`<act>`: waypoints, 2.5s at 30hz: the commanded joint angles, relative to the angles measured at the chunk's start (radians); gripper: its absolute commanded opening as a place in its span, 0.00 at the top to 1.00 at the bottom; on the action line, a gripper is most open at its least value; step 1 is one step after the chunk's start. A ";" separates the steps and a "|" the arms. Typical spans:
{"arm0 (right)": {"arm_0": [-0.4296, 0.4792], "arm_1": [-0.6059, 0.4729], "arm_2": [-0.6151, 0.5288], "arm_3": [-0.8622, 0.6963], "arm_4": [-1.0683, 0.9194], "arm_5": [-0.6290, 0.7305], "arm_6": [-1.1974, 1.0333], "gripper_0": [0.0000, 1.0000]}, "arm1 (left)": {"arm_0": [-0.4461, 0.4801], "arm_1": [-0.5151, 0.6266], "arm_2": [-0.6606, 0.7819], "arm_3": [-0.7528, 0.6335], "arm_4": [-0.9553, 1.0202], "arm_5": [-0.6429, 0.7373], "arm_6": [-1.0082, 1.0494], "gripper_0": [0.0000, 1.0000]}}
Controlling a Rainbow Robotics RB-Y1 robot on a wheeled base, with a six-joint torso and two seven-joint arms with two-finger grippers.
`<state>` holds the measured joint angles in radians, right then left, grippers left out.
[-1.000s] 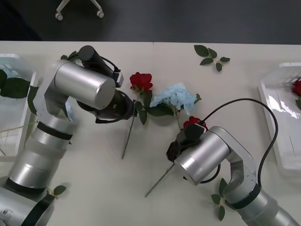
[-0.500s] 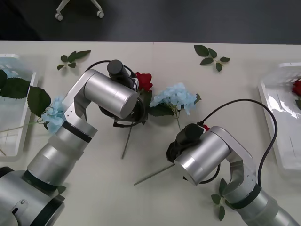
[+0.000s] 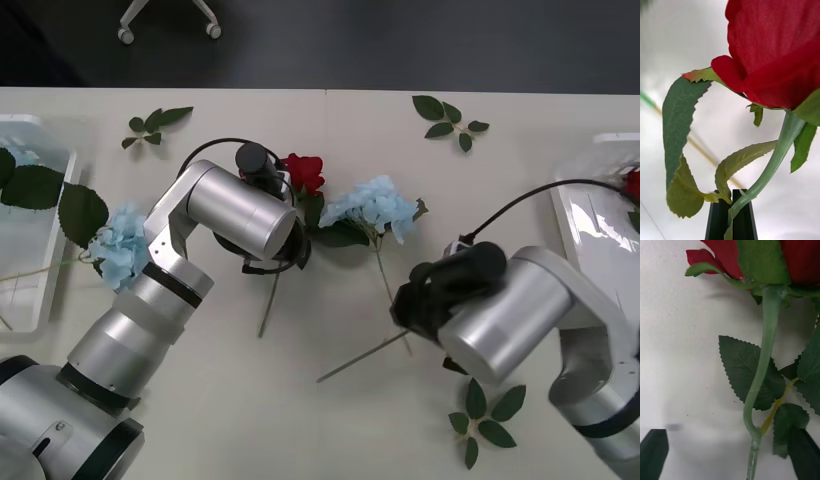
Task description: Put the red flowers into the right box and the blue flowers into the left box
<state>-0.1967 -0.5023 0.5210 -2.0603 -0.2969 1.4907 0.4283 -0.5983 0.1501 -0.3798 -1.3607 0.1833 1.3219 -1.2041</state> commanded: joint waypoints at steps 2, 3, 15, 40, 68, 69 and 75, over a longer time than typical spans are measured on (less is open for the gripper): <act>-0.007 -0.137 -0.102 -0.124 -0.139 0.003 0.035 1.00 | -0.014 -0.010 0.010 -0.018 -0.005 -0.006 0.026 0.71; -0.007 -0.156 -0.121 -0.132 -0.166 0.003 0.047 1.00 | -0.012 -0.010 0.007 -0.018 -0.007 -0.006 0.026 0.76; -0.007 -0.254 -0.455 -0.107 -0.439 0.003 0.383 1.00 | -0.006 -0.010 -0.018 -0.020 -0.010 -0.006 0.024 1.00; -0.007 -0.483 -0.760 0.111 -0.659 -0.084 0.986 1.00 | 0.163 0.155 0.121 -0.537 0.301 -0.016 -0.258 1.00; -0.007 -0.601 -0.757 0.480 -0.619 -0.202 1.451 1.00 | 0.370 0.146 0.545 -0.667 1.352 0.085 -1.140 1.00; -0.007 -0.601 -0.754 0.499 -0.619 -0.205 1.465 1.00 | 0.370 0.144 0.558 -0.667 1.384 0.102 -1.172 1.00; -0.007 -0.601 -0.723 0.565 -0.570 -0.233 1.512 1.00 | 0.371 0.141 0.614 -0.667 1.524 0.188 -1.325 1.00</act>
<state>-0.1964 -1.0700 -0.2223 -1.4996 -0.9020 1.2736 1.8948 -0.2227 0.3098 0.2087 -1.9965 1.6581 1.4871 -2.4332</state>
